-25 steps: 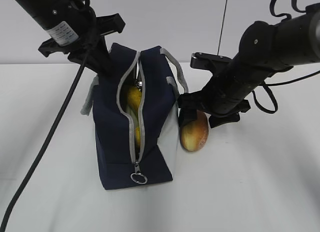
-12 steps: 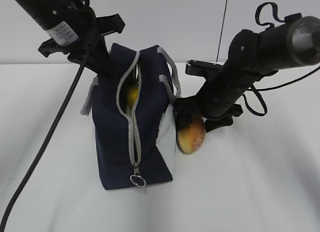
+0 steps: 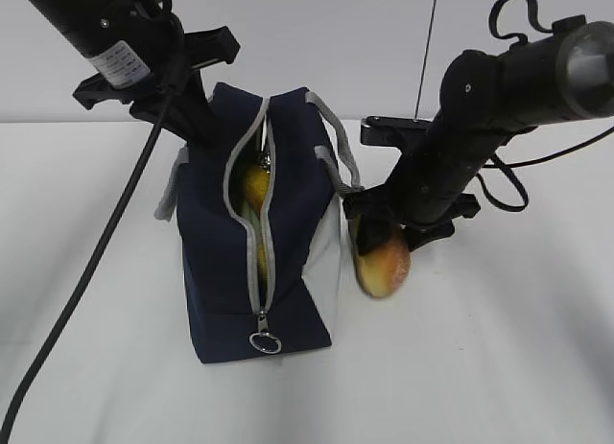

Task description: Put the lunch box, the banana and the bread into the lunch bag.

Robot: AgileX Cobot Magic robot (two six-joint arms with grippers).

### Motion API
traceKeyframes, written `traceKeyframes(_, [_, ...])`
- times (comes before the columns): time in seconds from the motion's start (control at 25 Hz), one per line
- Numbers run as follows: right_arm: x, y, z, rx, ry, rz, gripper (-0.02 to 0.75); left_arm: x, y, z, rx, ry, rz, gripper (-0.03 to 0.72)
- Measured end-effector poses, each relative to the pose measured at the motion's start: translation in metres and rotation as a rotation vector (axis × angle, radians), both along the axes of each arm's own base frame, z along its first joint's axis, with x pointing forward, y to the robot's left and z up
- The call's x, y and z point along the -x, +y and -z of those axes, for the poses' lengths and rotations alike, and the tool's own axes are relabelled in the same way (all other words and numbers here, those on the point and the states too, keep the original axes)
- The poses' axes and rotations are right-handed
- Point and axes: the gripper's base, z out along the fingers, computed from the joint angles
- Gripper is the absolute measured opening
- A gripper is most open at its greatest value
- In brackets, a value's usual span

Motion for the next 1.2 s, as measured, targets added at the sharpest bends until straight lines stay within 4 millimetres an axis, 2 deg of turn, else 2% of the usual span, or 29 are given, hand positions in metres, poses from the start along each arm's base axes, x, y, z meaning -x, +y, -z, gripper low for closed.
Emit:
traceKeyframes(0.4, [0.006, -0.058, -0.058, 0.248, -0.08, 0.031, 0.451, 0.0, 0.0, 0.0, -0.002, -0.001, 0.0, 0.0])
traceKeyframes(0.56, [0.008, -0.063, -0.089, 0.248, -0.145, 0.06, 0.451, 0.0, 0.0, 0.0, -0.003, -0.001, 0.0, 0.0])
traceKeyframes(0.8, [0.013, -0.044, -0.148, 0.011, -0.216, 0.03, 0.45, 0.0, 0.001, 0.0, -0.013, -0.005, 0.001, 0.0])
traceKeyframes(0.96, [0.019, -0.015, -0.178, -0.32, -0.231, -0.088, 0.448, -0.001, 0.002, 0.001, -0.023, -0.012, 0.0, 0.0])
traceKeyframes(1.08, [0.023, 0.002, -0.188, -0.457, -0.259, -0.16, 0.448, -0.001, 0.002, 0.001, -0.022, -0.015, -0.001, 0.0])
traceKeyframes(1.2, [0.026, 0.02, -0.186, -0.509, -0.251, -0.211, 0.447, -0.001, 0.002, 0.001, -0.022, -0.017, -0.001, 0.0])
